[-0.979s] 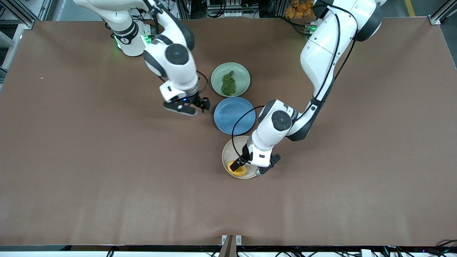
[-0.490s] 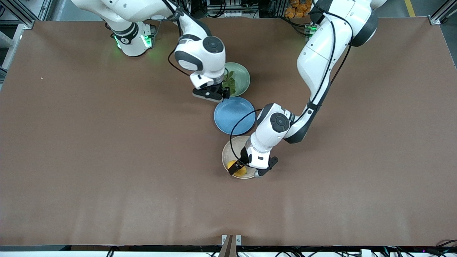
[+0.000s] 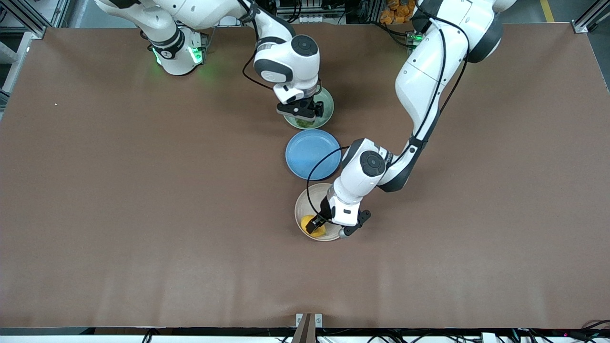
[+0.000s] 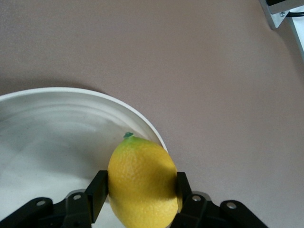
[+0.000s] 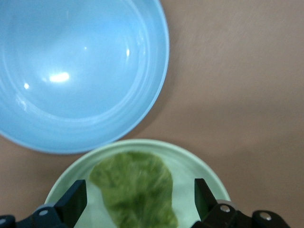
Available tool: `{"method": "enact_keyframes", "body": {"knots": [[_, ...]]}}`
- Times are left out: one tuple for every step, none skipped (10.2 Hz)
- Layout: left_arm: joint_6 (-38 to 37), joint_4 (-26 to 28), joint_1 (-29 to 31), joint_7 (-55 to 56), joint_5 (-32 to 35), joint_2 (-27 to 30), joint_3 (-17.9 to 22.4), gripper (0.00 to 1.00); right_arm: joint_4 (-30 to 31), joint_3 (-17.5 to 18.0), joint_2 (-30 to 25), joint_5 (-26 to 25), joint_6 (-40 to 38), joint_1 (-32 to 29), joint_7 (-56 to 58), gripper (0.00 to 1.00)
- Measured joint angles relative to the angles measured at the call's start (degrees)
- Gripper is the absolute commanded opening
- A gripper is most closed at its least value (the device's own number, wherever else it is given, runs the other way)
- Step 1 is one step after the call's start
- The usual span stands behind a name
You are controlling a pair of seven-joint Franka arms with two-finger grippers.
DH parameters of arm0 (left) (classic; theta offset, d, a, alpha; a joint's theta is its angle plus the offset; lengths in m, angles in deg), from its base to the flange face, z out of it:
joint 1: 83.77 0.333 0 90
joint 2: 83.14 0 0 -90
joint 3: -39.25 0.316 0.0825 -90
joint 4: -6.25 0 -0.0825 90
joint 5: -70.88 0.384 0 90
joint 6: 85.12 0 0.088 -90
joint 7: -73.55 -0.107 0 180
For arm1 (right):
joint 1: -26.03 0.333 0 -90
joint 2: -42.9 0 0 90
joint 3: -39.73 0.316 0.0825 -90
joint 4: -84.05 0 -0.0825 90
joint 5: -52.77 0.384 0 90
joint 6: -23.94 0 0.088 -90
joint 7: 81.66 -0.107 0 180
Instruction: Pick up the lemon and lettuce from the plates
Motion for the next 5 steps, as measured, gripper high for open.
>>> {"method": "enact_keyframes", "body": {"knots": [[0.0, 0.0, -0.02, 0.0, 0.0, 0.0, 0.02, 0.07, -0.34, 0.72, 1.43, -2.2, -0.01, 0.2, -1.53, 1.0], [0.0, 0.0, -0.03, 0.0, 0.0, 0.0, 0.04, 0.0, -0.52, 1.16, 2.81, -3.74, -0.01, 0.32, -2.34, 1.0], [0.0, -0.03, -0.06, -0.01, 0.0, 0.0, 0.11, 0.0, -0.75, 1.36, 3.82, -4.29, -0.01, 0.46, -2.5, 1.0], [0.0, -0.17, -0.09, -0.17, 0.19, 0.01, 0.32, 0.0, -0.92, 1.45, 4.29, -4.48, 0.0, 0.53, -2.5, 1.0], [-0.04, -0.42, -0.1, -0.33, 0.77, 0.15, 0.54, 0.0, -1.06, 1.53, 4.44, -4.63, 0.0, 0.59, -2.5, 1.0]]}}
